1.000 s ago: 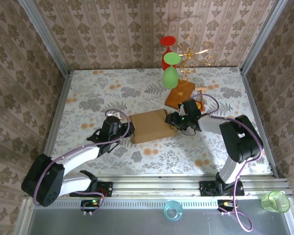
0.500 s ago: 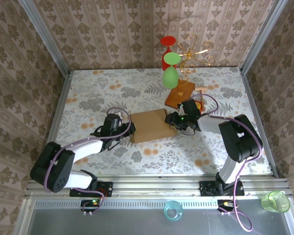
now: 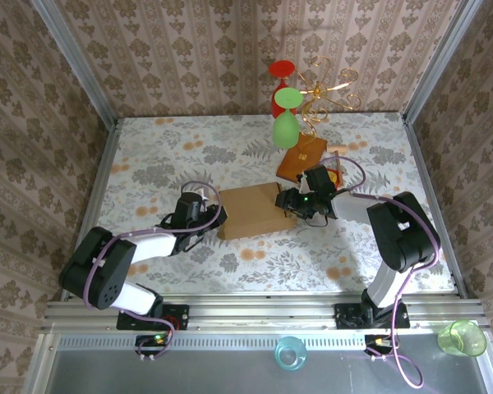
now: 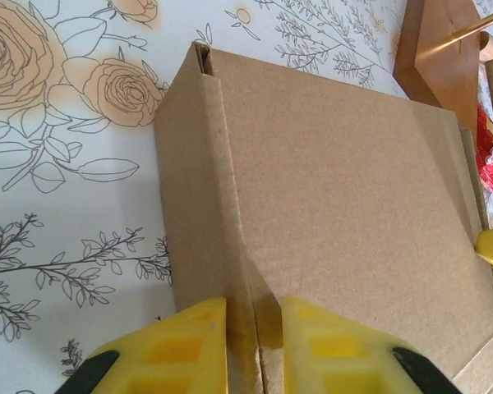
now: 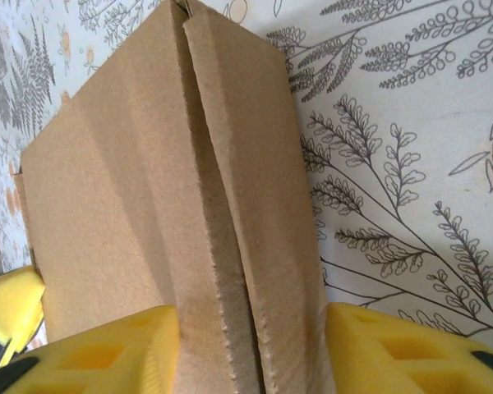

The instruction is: Fold the paper box

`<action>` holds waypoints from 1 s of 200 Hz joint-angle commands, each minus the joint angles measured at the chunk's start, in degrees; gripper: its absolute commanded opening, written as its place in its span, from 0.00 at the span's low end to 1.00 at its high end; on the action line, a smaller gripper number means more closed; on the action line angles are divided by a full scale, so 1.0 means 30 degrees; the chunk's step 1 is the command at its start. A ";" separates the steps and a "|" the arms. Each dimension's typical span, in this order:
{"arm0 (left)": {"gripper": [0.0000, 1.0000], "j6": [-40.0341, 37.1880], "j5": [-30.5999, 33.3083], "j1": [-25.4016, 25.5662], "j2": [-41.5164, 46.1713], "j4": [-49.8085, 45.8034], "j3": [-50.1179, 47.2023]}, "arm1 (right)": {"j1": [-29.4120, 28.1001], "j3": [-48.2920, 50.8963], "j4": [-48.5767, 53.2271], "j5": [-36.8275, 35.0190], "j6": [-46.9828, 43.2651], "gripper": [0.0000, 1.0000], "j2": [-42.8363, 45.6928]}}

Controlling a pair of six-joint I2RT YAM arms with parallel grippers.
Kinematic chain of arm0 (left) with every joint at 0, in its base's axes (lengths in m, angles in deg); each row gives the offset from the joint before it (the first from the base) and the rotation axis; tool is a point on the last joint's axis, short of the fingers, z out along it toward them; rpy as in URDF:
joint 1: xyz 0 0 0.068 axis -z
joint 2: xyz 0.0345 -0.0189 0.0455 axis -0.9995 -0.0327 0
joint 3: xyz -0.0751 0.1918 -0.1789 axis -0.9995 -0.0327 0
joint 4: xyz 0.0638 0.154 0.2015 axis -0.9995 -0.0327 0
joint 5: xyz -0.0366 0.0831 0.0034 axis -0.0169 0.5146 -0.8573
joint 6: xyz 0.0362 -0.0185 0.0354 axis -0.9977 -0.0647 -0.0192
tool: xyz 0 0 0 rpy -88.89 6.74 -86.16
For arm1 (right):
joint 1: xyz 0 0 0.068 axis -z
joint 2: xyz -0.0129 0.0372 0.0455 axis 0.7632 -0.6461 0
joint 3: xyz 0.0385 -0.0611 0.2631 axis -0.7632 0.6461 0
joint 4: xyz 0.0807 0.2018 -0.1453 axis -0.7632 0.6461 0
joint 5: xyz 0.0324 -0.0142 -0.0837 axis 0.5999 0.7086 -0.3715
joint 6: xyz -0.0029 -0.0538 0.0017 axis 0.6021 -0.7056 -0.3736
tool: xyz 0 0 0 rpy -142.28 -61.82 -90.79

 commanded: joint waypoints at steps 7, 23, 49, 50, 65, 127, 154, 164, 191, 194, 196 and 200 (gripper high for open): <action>0.11 -0.0480 0.0063 -0.0126 -0.0194 -0.1400 -0.0831 | 0.0382 -0.0532 0.1360 0.0956 -0.1716 0.60 0.0401; 0.07 -0.0700 0.0216 -0.0274 -0.0051 -0.1403 -0.1164 | 0.0651 -0.0693 0.1625 0.1481 -0.2432 0.66 0.0531; 0.02 -0.0937 -0.0010 -0.0764 -0.0116 -0.0847 -0.1761 | 0.0831 -0.1168 0.2090 0.2556 -0.3244 0.71 0.0329; 0.02 -0.0960 -0.0013 -0.0771 -0.0125 -0.0832 -0.1786 | 0.0828 -0.1174 0.2098 0.2599 -0.3268 0.71 0.0324; 0.02 -0.1044 -0.0264 -0.1033 -0.0361 -0.0599 -0.1899 | 0.0828 -0.1290 0.1969 0.3283 -0.3419 0.74 0.0126; 0.00 -0.0764 -0.0836 -0.1335 -0.1581 0.0813 -0.2133 | 0.0801 -0.0418 -0.1756 0.6553 -0.1640 0.81 -0.1403; 0.00 -0.0744 -0.0838 -0.1334 -0.1767 0.0971 -0.2104 | 0.0677 -0.0088 -0.3001 0.6890 -0.0910 0.81 -0.2043; 0.00 -0.0758 -0.0765 -0.1357 -0.1753 0.0852 -0.2104 | 0.0650 0.0139 -0.3569 0.6943 -0.0597 0.81 -0.2137; 0.00 -0.0977 -0.0165 -0.1335 -0.1703 0.0201 -0.2184 | 0.0681 0.0470 -0.3593 0.6506 -0.0463 0.79 -0.1811; 0.00 -0.0979 -0.0075 -0.1349 -0.1694 0.0135 -0.2213 | 0.0715 0.0509 -0.3539 0.6348 -0.0499 0.79 -0.1701; 0.00 -0.0975 -0.0016 -0.1345 -0.1682 0.0110 -0.2241 | 0.0724 0.0553 -0.3465 0.6264 -0.0492 0.79 -0.1629; 0.00 -0.0983 0.0083 -0.1335 -0.1662 0.0069 -0.2305 | 0.0771 0.0623 -0.3360 0.6119 -0.0550 0.79 -0.1469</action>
